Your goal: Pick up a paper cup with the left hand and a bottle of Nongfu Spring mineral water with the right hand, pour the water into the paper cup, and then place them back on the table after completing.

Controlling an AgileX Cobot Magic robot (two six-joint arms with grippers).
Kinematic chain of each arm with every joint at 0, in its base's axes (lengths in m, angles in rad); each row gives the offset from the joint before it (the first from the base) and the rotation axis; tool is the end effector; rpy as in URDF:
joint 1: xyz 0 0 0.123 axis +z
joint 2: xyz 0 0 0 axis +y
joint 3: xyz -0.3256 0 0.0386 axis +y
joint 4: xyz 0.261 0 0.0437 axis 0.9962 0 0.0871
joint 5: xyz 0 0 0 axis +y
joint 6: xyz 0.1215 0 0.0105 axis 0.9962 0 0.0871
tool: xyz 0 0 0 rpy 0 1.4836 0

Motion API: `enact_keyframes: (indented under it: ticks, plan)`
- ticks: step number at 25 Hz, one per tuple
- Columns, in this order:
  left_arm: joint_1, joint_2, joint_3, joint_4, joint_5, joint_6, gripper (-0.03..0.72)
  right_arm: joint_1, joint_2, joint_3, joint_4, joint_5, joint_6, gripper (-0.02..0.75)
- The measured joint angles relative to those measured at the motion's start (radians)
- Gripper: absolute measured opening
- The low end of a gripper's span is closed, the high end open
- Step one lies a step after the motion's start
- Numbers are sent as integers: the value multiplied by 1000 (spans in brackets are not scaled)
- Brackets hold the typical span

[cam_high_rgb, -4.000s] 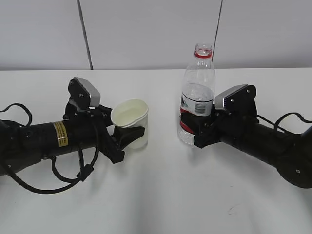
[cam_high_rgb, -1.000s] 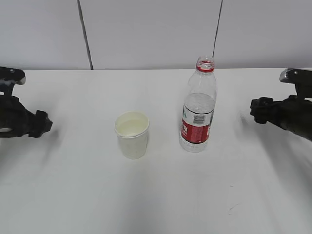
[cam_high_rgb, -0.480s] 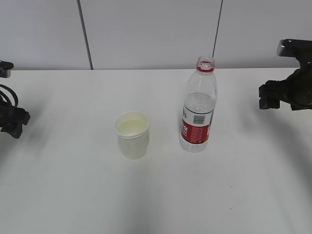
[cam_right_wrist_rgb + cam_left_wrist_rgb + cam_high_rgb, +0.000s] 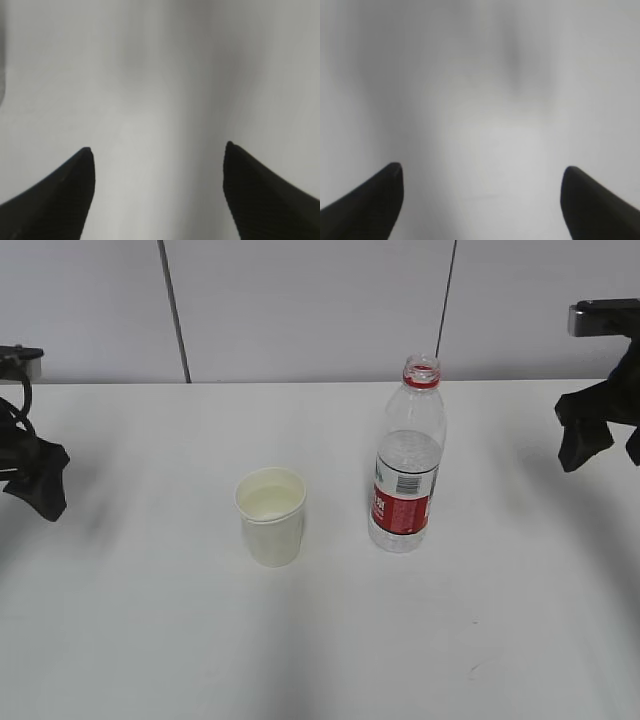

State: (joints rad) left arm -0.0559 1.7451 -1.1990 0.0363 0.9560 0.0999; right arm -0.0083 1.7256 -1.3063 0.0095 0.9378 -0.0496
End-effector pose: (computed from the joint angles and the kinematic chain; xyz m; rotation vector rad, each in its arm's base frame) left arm 0.3587 -0.0164 0.2183 0.2601 2.9747 0.0518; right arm 0.3805 -0.0022 0.2559 -0.0523 2.8401 -0.0004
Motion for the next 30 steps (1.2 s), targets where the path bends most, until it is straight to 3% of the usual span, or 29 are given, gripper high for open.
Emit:
enact_keyframes:
  ticks: [11,22,30]
  plan:
    - [0,-141,-34,-29,178,38,584,0,0,-81,-1,263,-75,589]
    - [0,-308,-34,-47,268,38,584,0,-90,-81,22,278,-84,589]
    - [0,-474,69,-73,274,38,584,0,-274,88,26,280,-84,589]
